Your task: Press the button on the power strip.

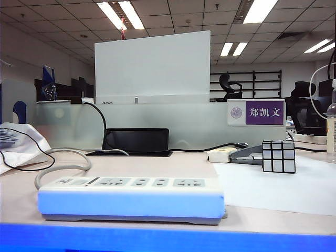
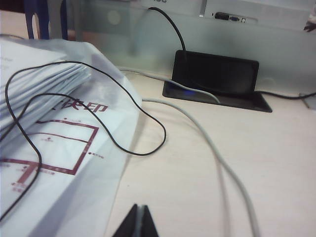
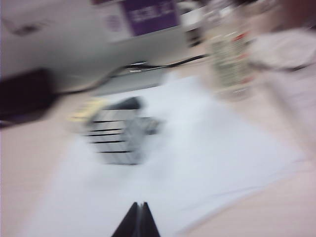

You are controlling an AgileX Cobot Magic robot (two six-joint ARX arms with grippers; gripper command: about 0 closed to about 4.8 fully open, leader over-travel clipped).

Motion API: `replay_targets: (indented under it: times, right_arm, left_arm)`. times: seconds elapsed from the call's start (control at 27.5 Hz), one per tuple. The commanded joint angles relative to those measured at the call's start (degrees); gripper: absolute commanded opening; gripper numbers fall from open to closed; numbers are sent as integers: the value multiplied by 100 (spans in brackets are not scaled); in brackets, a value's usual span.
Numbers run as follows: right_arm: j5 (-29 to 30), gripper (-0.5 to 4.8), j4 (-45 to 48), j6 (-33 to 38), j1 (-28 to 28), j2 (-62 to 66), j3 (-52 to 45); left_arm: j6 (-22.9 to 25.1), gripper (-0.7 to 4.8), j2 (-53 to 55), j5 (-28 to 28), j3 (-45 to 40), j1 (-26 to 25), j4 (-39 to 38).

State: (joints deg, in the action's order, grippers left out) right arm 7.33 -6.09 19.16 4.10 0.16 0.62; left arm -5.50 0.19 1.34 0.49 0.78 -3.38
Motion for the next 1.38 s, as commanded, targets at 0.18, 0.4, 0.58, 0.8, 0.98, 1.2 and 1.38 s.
replay_targets:
  times: [0.18,0.4,0.58,0.8,0.98,1.2,1.38]
  right_arm:
    - [2990,0,658,431,0,-9,44]
    - [4690,0,632,466,-31,-9,87]
    - [5560,0,514,511,-240,-9,114]
    - [5224,0,396,420,-824,-9,98]
    - [4472,0,-671,2,-1156,-4,98]
    - [4030,0,-612,-79,-1628,105,98]
    - [4035,0,-525,13,-1843,96,101]
  left_arm:
    - [-1296,-5,-7,212,26,-2,343]
    - [-944,-5,-7,1364,83,-2,999]
    - [-828,-5,-4,1696,431,-2,678]
    - [-647,-5,533,1945,1069,-2,256]
    - [170,-5,1860,2083,2293,0,-538]
    - [1226,-5,3639,1947,4113,2,-2208]
    - [1443,-5,4852,2601,4282,111,-2721]
